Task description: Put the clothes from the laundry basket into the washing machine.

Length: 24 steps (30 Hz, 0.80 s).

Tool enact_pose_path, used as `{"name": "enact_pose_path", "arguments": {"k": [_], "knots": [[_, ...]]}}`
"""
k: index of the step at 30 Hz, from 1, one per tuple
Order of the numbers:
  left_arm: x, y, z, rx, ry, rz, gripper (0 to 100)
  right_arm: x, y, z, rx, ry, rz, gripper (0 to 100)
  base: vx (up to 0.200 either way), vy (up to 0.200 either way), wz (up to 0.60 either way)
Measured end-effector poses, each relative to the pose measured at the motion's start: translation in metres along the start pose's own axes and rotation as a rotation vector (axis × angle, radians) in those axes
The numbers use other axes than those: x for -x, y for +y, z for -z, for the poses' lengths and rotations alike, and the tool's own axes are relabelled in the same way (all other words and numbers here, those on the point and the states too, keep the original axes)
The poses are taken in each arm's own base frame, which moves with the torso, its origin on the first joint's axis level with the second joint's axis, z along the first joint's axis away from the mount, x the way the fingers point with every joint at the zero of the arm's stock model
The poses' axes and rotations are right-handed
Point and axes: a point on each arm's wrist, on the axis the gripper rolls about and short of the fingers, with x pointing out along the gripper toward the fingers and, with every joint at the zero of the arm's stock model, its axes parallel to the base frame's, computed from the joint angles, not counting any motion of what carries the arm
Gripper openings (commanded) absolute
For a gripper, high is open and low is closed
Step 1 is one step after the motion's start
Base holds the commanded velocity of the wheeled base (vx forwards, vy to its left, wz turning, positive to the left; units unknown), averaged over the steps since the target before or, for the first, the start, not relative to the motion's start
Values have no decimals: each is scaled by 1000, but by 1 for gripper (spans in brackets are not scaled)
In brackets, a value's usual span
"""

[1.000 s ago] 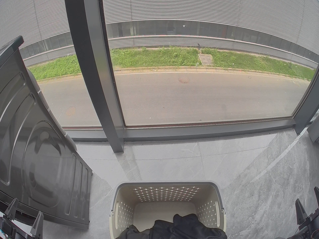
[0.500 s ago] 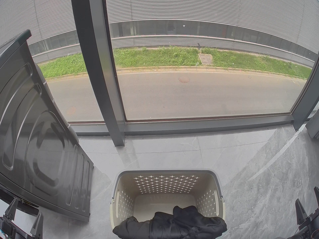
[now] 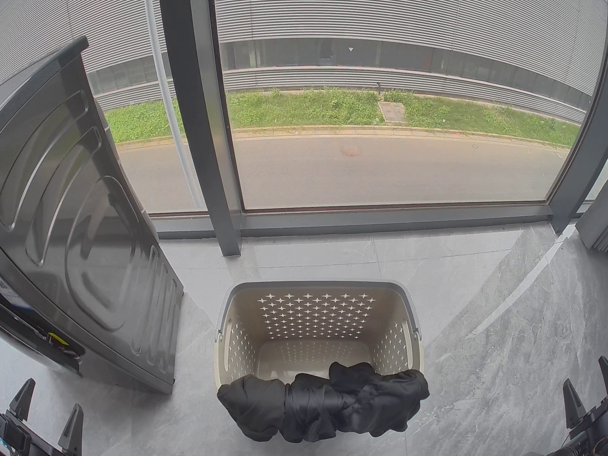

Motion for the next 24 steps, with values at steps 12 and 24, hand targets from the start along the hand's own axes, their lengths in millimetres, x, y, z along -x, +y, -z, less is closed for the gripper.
{"name": "enact_pose_path", "arguments": {"k": [12,24], "knots": [[0,0,0,0,0,0,100,0,0,0,0,1,1,100,-167,0,0],[0,0,0,2,0,0,100,0,0,0,0,1,1,100,0,67,0]]}}
